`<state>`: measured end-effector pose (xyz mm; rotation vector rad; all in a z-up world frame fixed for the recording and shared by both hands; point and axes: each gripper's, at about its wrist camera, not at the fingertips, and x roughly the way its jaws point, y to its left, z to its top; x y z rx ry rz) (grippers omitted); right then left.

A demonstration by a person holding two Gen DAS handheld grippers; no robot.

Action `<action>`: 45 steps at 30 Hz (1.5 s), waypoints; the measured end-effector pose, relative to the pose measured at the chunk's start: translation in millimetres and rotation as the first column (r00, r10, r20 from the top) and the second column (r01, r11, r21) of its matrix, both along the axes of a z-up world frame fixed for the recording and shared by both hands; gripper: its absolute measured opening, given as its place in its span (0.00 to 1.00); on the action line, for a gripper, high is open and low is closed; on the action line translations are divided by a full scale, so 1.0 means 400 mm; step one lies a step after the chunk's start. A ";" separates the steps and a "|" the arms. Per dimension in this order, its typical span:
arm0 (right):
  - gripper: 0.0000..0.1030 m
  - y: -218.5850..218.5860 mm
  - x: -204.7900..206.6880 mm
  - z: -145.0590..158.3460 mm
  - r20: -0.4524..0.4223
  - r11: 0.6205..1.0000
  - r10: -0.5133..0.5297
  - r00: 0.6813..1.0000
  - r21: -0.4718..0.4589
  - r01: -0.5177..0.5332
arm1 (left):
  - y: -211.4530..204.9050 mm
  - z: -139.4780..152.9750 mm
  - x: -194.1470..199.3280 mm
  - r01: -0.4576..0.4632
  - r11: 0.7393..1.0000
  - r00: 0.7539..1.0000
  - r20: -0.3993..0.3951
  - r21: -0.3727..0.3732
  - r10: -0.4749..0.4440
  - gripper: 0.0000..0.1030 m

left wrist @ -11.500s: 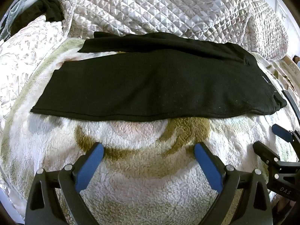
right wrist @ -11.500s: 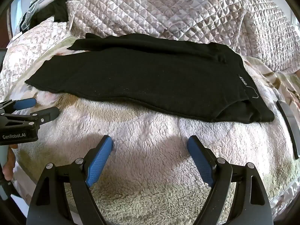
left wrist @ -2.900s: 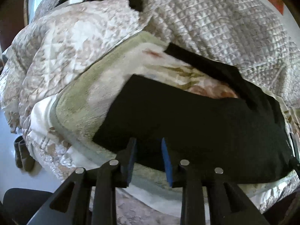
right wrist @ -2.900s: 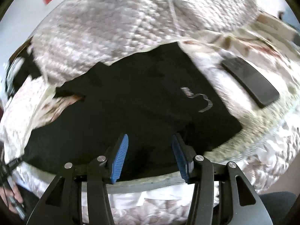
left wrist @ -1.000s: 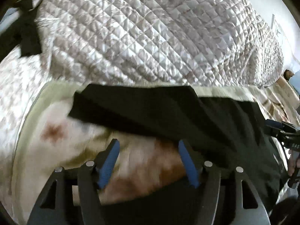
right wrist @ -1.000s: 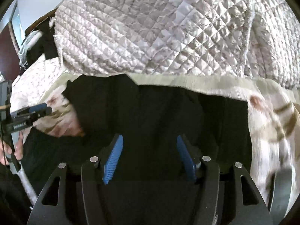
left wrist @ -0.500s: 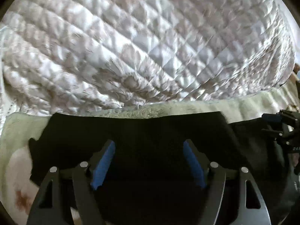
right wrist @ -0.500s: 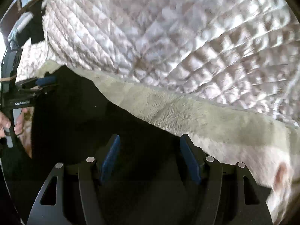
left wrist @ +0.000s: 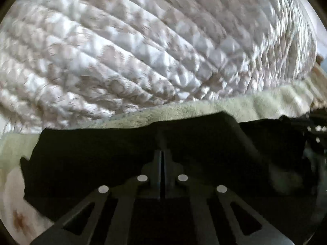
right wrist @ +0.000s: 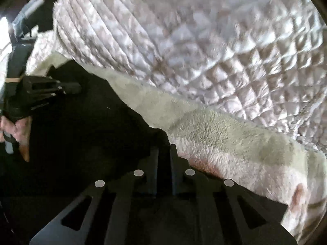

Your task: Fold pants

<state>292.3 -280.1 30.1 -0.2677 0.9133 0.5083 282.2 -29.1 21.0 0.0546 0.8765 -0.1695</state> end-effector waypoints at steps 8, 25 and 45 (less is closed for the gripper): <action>0.08 -0.015 -0.276 0.186 0.120 0.993 -0.008 0.993 0.122 -0.006 | 0.061 0.176 -0.270 -0.024 0.990 0.990 0.137 -0.138 0.043 0.02; 0.30 -0.074 -0.825 0.012 -0.217 0.909 -0.231 0.948 0.299 0.289 | 0.093 0.045 -0.748 -0.056 0.975 0.997 -0.069 -0.213 0.042 0.03; 0.46 -0.316 -0.856 0.001 -0.345 0.607 -0.599 0.723 0.393 0.691 | -0.019 0.096 -0.524 -0.065 0.994 0.998 0.006 -0.088 0.065 0.52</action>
